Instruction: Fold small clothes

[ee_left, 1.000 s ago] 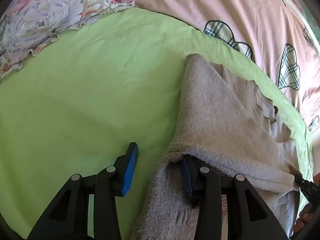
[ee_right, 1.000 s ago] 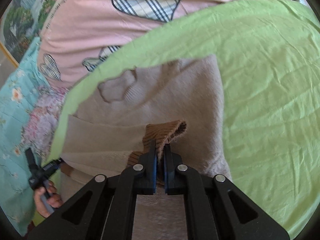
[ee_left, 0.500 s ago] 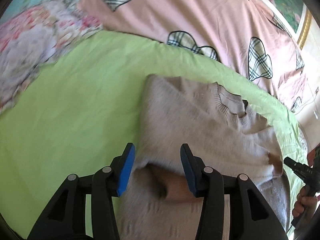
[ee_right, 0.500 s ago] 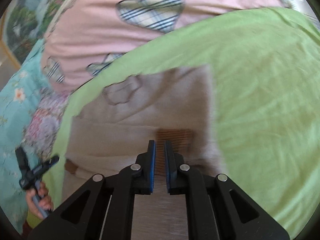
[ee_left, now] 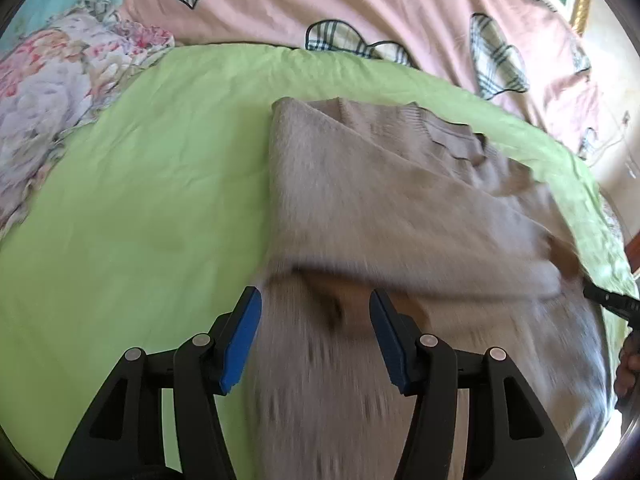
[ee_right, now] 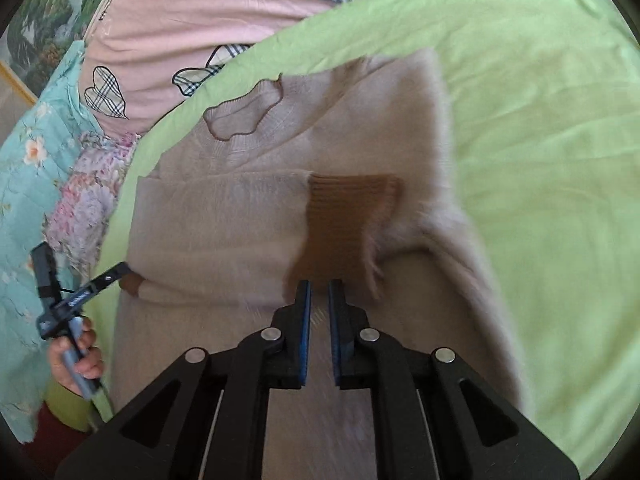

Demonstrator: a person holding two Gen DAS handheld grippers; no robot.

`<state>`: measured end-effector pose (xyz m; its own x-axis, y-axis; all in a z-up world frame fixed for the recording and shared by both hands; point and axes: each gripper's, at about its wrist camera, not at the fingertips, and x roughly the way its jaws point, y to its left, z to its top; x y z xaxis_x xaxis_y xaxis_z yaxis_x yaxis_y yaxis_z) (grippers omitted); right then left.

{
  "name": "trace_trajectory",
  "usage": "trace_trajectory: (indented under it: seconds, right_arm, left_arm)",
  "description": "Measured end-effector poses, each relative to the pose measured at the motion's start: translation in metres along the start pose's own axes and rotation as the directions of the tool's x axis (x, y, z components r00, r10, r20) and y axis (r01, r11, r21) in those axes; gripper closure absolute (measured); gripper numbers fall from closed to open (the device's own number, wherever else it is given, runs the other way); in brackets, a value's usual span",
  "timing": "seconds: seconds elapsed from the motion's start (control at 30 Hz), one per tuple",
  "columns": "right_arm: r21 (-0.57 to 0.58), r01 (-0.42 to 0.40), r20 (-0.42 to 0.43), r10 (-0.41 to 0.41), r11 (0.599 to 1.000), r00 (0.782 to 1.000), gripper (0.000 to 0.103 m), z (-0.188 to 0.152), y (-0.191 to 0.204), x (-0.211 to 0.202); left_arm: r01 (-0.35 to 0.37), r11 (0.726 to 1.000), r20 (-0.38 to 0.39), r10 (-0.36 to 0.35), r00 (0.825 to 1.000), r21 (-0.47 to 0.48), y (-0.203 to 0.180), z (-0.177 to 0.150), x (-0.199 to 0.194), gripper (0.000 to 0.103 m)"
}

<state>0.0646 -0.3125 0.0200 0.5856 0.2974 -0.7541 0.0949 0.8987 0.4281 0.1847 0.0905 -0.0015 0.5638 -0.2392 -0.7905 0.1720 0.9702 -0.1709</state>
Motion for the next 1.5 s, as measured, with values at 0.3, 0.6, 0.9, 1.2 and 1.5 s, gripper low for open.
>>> trace_trajectory:
  seconds: [0.3,0.6,0.9,1.2,1.5]
  right_arm:
    - [-0.010,-0.011,0.060,0.011,1.000,0.998,0.052,-0.056,-0.005,-0.064]
    - [0.015,-0.064,0.048,0.063,0.998,0.997,0.052,-0.103,-0.014,-0.086]
    - [0.034,-0.121,0.007,0.121,0.992,0.993,0.052,-0.148,-0.050,-0.126]
    - [0.015,-0.195,-0.079,0.196,0.981,0.977,0.052,-0.194,-0.054,-0.131]
    - [-0.048,-0.305,-0.078,0.301,0.951,0.951,0.054,-0.214,-0.043,-0.116]
  left_arm:
    - [0.028,0.999,-0.028,-0.029,0.999,-0.039,0.007,-0.082,-0.069,0.044]
    - [0.095,0.992,-0.166,-0.107,0.980,-0.081,0.015,-0.165,-0.085,0.038]
    - [0.271,0.956,-0.162,-0.286,0.944,-0.113,-0.001,-0.213,-0.094,0.038]
    - [0.362,0.930,-0.199,-0.366,0.909,-0.057,-0.012,-0.224,-0.093,0.048]
    - [0.402,0.910,-0.196,-0.415,0.888,-0.105,0.001,-0.229,-0.085,0.088]
